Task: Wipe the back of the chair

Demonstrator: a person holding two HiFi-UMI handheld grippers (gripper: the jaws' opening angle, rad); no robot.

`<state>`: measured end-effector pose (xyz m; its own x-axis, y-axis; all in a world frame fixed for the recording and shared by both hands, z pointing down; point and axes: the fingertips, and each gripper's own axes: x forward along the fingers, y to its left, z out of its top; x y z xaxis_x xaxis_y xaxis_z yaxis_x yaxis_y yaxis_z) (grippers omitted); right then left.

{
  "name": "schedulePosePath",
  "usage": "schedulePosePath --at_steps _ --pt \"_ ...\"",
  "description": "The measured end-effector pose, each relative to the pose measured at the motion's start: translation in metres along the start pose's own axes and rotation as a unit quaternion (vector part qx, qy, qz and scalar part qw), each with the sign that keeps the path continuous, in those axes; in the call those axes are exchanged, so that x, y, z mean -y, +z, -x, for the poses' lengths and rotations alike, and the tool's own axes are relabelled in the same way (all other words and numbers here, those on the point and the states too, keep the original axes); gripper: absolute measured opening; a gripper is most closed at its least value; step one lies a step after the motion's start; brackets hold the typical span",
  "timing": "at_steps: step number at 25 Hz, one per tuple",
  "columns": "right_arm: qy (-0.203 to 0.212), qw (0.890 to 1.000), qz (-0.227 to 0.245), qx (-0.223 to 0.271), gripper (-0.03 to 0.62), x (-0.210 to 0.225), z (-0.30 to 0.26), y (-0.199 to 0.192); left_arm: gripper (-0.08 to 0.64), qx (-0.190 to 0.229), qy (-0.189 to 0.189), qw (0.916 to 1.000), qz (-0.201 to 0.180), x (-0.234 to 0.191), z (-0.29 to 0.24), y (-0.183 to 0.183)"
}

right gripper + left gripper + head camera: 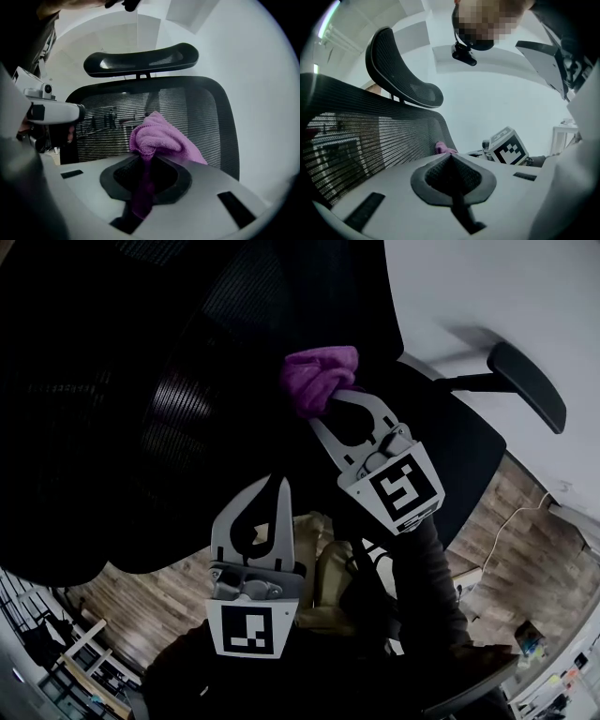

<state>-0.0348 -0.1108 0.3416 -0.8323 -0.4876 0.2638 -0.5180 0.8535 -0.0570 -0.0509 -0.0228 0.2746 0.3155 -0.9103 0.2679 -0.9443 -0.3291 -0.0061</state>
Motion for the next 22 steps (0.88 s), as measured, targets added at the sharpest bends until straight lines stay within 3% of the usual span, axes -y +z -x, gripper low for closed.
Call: schedulePosePath --at_steps 22 --pt "-0.045 0.999 -0.008 0.001 0.044 0.054 -0.007 0.004 0.009 -0.007 -0.045 0.9989 -0.010 0.005 -0.032 0.006"
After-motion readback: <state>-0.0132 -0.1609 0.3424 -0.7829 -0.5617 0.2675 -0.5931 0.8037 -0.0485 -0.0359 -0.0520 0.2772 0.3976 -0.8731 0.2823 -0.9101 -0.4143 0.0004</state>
